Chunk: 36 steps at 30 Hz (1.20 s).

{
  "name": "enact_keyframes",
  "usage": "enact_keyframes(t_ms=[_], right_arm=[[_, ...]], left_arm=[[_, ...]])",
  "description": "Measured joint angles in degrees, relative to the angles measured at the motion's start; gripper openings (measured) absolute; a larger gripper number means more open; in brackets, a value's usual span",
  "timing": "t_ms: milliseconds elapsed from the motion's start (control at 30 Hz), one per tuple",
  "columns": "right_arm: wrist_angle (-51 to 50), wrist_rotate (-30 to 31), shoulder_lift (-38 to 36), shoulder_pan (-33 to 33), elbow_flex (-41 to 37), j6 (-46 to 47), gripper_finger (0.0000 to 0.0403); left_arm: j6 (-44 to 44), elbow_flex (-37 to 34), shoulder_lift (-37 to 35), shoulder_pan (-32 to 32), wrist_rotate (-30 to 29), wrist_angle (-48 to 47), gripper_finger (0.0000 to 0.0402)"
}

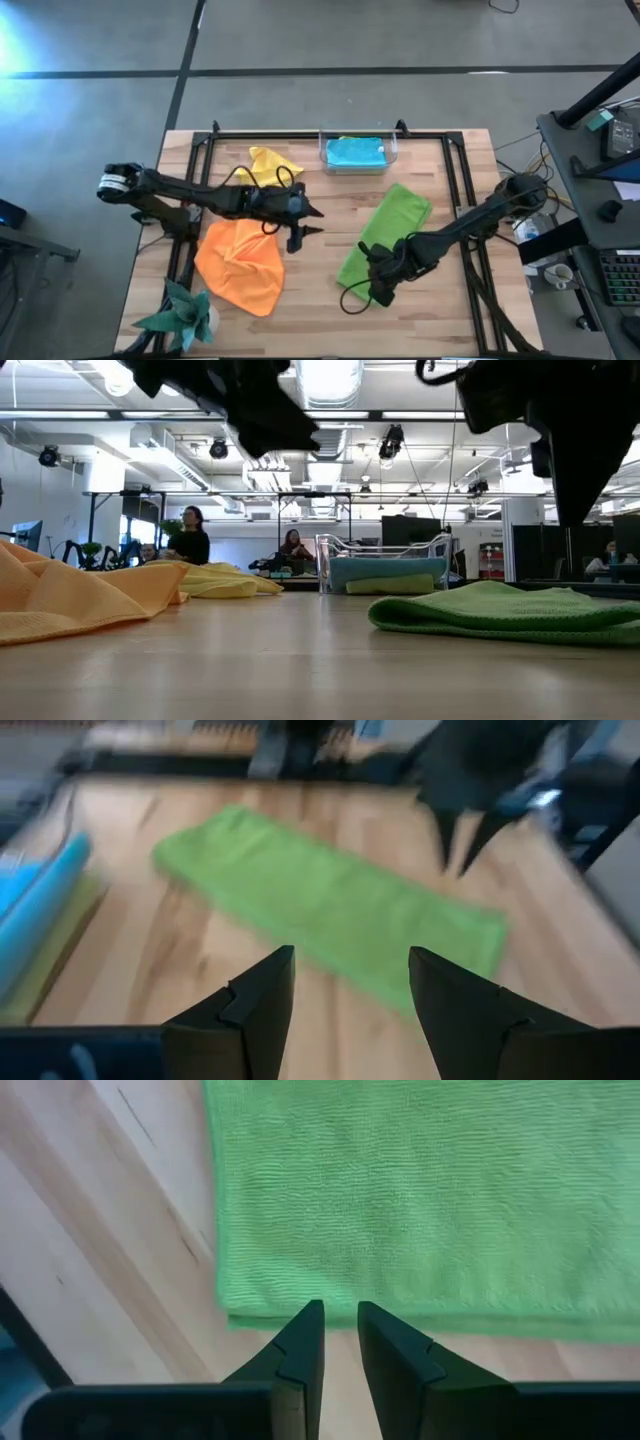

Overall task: Fold microfiber towels
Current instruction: Fold the green microfiber cloth

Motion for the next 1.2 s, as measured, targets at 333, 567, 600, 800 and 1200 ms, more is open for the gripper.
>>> enact_keyframes(t_ms=[333, 567, 600, 800, 1200], right_arm=[[-2.0, 9.4, -7.9, 5.1, -3.4, 8.7, 0.0063], [-1.5, 10.2, -11.2, 5.8, -3.2, 12.7, 0.0063], [-1.6, 10.2, -11.4, 6.0, -3.2, 13.2, 0.0063], [-1.6, 10.6, -10.5, 7.7, -3.4, 16.1, 0.0063], [-1.4, 11.5, -10.5, 10.2, -4.3, 21.5, 0.0063]], left_arm=[[-4.4, 4.2, 12.8, -4.7, -1.0, 10.9, 0.0183], [-4.4, 11.7, 23.5, -4.7, -1.1, 11.2, 0.0183], [-4.4, 12.5, 24.5, -4.8, -1.1, 11.2, 0.0183], [-4.3, 15.7, 28.4, -4.9, -1.2, 10.9, 0.0183], [-4.4, 16.0, 35.6, -5.5, -1.1, 17.8, 0.0165]])
